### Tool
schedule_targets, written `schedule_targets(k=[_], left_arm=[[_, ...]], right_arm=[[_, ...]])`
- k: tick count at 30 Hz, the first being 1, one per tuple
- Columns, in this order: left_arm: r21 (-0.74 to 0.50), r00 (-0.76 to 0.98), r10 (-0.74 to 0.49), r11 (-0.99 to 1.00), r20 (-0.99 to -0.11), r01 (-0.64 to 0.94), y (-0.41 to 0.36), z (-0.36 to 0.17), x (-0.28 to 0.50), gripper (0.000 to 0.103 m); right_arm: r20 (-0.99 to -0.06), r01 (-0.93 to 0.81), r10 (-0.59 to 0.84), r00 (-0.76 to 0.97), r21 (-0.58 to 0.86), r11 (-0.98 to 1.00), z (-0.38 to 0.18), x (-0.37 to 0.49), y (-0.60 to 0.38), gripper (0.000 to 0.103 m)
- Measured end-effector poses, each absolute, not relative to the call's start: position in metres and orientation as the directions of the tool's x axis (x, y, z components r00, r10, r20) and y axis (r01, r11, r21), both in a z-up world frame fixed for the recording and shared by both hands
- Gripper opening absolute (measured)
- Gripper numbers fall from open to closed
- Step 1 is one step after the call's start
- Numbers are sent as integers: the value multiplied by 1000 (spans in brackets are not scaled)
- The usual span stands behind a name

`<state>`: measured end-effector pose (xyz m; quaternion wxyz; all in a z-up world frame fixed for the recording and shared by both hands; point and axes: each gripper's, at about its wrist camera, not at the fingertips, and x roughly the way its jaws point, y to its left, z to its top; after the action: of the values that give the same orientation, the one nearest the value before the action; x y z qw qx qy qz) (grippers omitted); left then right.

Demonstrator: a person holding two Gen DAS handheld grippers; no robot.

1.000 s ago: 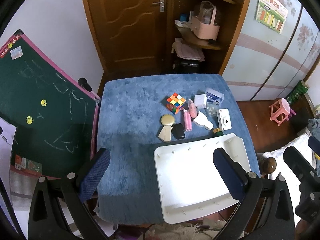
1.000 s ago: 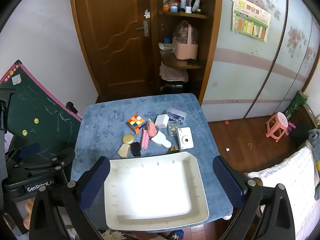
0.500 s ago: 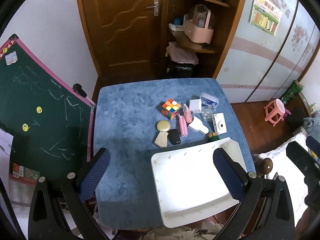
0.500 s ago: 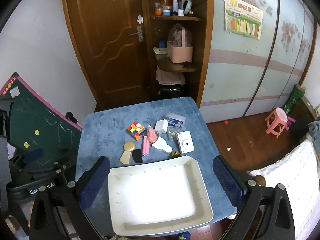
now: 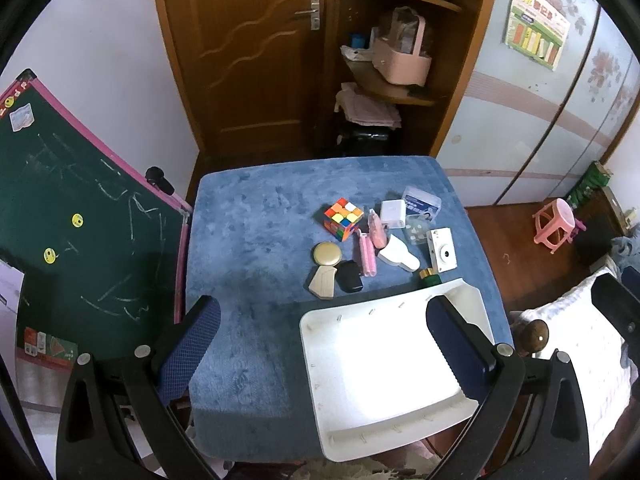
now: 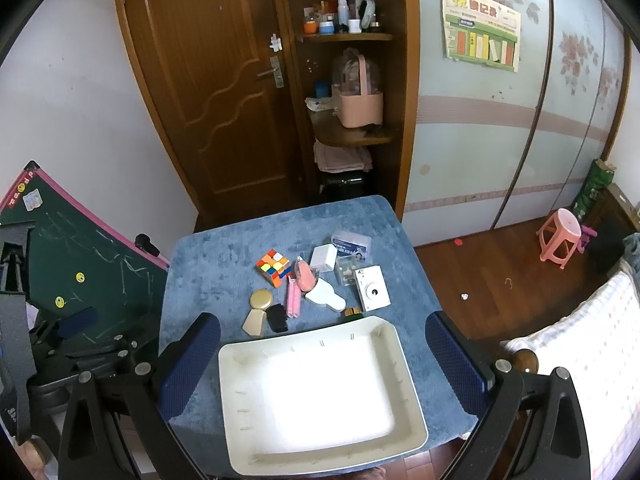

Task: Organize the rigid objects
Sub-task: 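Grasp the beige wedge sponge with the left gripper while the right grasps the white photo device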

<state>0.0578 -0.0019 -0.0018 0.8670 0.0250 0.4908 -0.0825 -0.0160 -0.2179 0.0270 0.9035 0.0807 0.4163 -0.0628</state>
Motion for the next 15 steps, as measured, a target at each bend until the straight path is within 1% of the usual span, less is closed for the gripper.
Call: schedule_targets(k=[4,10,15], left_arm=[[-38,493,-107,988,-863,147,-5,-7,68,102],[-110,460,-153,987,-874,120,0,-18,97,102],[-139,409,-157,988,-899,73,-2,-46,130,102]], right_arm=[[-762,164,-41,646,85,983,23,-8,-223,103],[-783,133,-26,622,73,988,9,20,-241,103],[-801,123,-39,598,44,991,-12,50,-264,103]])
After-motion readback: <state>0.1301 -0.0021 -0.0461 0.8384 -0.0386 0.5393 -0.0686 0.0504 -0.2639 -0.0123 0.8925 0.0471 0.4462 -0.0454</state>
